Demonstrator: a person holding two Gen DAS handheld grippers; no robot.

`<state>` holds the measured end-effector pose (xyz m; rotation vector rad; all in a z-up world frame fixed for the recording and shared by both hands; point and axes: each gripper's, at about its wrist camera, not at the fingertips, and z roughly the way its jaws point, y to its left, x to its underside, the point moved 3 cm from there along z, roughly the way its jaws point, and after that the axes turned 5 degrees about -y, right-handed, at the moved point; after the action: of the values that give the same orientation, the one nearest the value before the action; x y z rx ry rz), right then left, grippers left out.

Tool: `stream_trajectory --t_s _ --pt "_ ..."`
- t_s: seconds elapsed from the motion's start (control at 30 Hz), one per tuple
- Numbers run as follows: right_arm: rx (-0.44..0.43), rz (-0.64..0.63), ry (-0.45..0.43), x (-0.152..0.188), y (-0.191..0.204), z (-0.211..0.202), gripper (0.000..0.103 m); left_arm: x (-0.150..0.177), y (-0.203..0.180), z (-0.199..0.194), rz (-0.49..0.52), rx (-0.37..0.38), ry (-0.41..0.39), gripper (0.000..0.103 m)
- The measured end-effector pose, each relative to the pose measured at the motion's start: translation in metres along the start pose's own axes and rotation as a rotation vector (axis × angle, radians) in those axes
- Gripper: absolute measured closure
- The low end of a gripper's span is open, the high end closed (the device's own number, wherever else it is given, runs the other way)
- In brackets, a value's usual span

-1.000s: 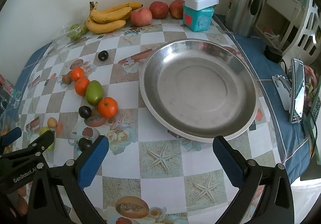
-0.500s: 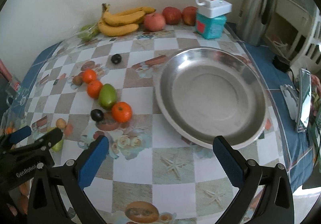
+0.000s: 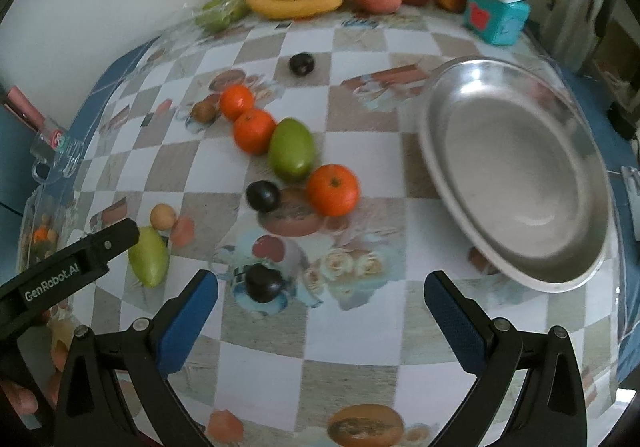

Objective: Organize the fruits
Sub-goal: 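Grasp the dark plum with the right tool while the left tool grasps the green mango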

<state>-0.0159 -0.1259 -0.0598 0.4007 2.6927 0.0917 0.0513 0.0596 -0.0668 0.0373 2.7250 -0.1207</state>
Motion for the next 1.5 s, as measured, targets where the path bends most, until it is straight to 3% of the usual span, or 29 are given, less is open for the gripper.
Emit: stream_trajectory --t_s 0.17,0.67,0.7,0.77,0.83,1.07,1.5 --pt "-0.016 -0.009 0.027 -0.001 0.009 0.011 0.006 0.001 -0.001 0.008 -0.006 0.006 0.031 0.012" --pt "-0.029 -0.048 0.100 0.005 0.024 0.031 0.009 0.006 -0.004 0.021 -0.005 0.005 0.082 0.018" --pt "-0.033 -0.043 0.104 0.005 0.023 0.032 0.011 0.005 -0.004 0.021 -0.004 0.006 0.083 0.020" --pt "-0.037 -0.040 0.108 0.005 0.023 0.033 0.025 0.005 -0.004 0.022 -0.002 0.010 0.085 0.022" --pt "-0.037 -0.042 0.105 0.005 0.023 0.032 0.027 0.005 -0.005 0.022 -0.003 0.011 0.087 0.024" --pt "-0.063 -0.063 0.111 0.007 0.028 0.034 0.048 0.006 -0.006 0.024 0.001 0.027 0.096 0.037" --pt "-0.070 -0.067 0.129 0.007 0.034 0.043 0.062 0.008 -0.008 0.025 0.003 0.050 0.105 0.058"
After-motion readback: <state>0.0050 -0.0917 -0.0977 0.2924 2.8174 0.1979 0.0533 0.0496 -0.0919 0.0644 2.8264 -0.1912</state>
